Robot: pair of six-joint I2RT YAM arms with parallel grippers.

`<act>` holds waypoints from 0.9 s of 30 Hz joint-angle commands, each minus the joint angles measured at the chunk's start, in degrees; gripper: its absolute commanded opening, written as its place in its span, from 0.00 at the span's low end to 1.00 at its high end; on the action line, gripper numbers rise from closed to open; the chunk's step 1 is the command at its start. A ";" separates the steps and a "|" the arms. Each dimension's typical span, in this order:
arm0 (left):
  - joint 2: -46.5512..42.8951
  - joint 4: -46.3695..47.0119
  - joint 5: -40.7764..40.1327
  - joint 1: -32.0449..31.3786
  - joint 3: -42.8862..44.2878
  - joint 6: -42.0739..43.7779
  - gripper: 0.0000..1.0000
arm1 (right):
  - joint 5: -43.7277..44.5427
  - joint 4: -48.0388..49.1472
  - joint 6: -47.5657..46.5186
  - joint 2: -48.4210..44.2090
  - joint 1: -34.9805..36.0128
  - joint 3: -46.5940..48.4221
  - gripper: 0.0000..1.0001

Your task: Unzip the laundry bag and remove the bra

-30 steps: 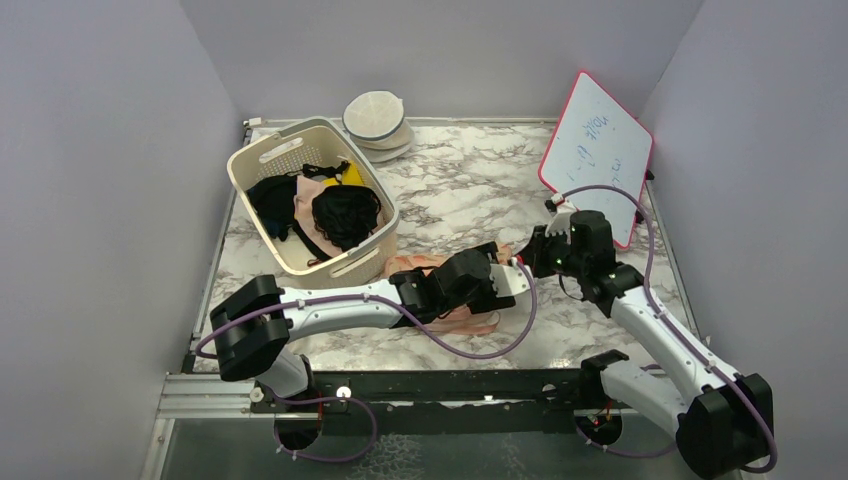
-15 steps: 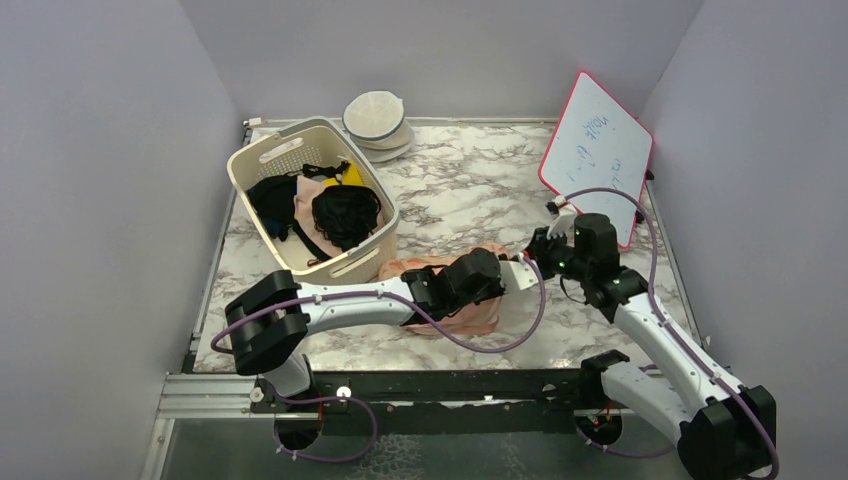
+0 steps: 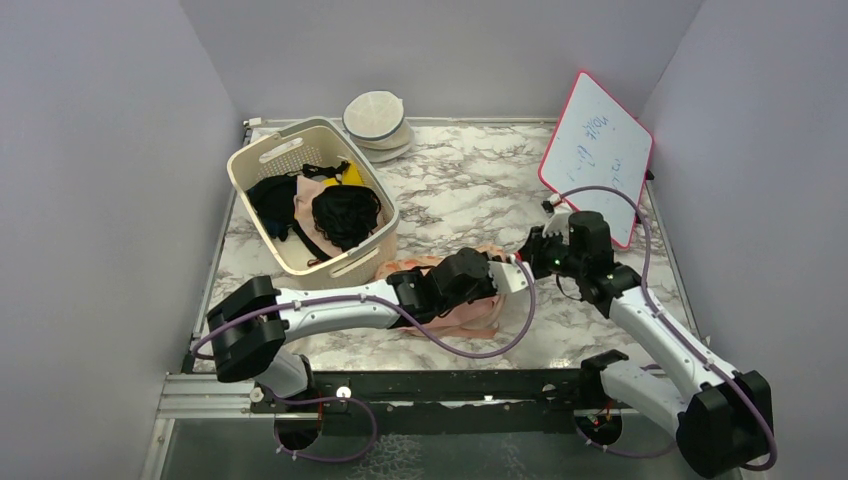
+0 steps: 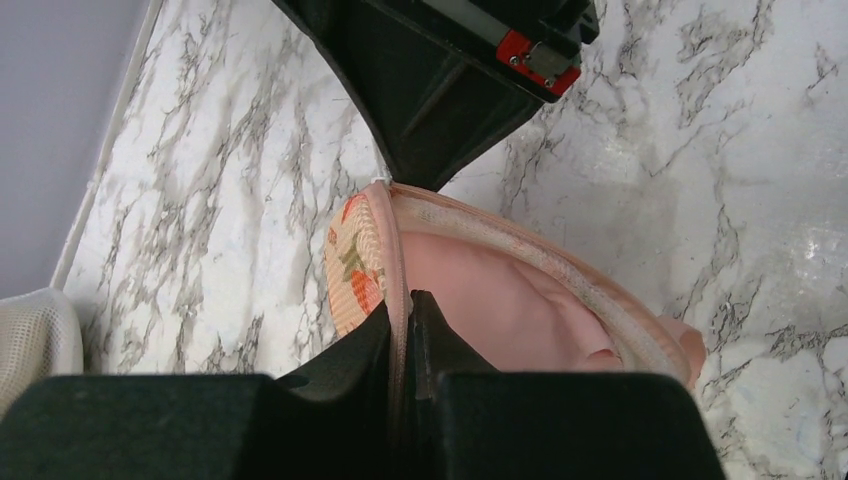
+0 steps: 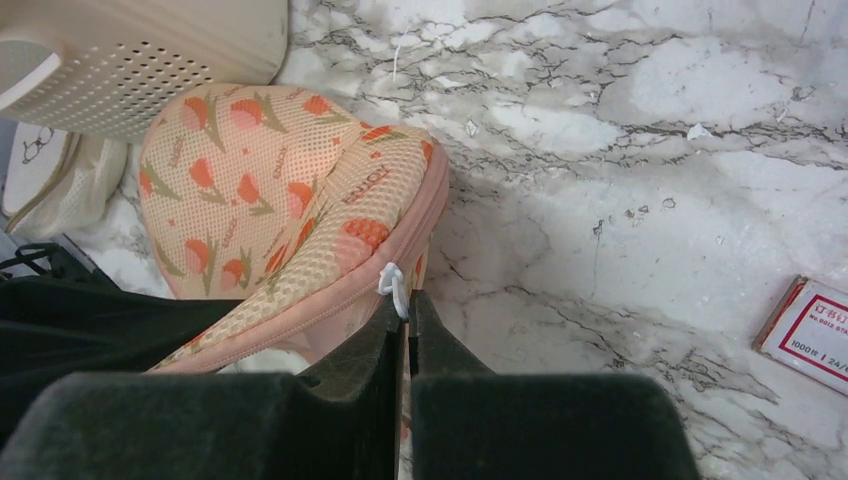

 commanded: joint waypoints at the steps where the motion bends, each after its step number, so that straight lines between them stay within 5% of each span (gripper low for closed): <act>1: -3.29 2.91 4.37 -0.79 -0.78 1.37 0.00 | 2.31 4.67 -0.90 1.83 -0.14 -0.46 0.01; 23: -8.65 4.53 12.53 -1.10 -2.08 0.38 0.00 | -12.54 27.75 -1.53 10.65 -0.14 -5.75 0.01; 27: -8.82 4.63 11.38 -1.17 -2.37 0.51 0.00 | -9.28 26.30 -0.52 12.25 -0.14 -5.02 0.01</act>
